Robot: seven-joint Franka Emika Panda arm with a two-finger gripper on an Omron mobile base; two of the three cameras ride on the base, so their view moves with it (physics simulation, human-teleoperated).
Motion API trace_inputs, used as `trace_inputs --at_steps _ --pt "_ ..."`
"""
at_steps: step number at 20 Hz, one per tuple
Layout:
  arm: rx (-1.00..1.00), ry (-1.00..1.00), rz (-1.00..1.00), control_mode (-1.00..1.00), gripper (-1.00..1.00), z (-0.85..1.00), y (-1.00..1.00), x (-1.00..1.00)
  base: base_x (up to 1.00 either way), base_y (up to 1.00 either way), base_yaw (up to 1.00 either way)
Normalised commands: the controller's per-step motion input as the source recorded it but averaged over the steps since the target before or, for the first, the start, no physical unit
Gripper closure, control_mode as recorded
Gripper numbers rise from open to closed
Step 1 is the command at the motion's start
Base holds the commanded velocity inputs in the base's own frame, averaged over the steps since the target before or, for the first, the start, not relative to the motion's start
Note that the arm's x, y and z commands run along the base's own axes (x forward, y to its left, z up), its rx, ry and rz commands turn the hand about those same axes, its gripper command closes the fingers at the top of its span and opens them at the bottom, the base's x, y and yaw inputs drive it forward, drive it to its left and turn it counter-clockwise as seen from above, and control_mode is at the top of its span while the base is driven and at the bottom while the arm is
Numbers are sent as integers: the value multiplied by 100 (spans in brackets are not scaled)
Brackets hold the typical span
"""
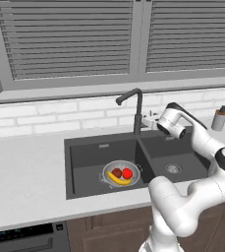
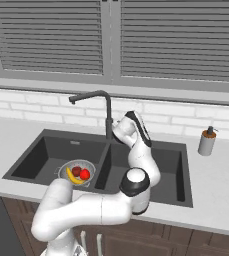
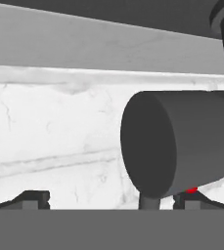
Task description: Put the colander in the sink, put the banana, apple, apple in the colander, and turn on the sink faucet and pour water over the colander.
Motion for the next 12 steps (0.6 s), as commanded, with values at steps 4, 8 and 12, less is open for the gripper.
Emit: trace_inputs --at_steps 4,8,12 --pt "4 -5 -6 -100 100 -13 -7 27 0 0 0" --pt "19 -11 -19 -100 100 -19 -90 9 0 0 0" --pt "24 -9 -24 -100 100 -24 -100 18 0 0 0"
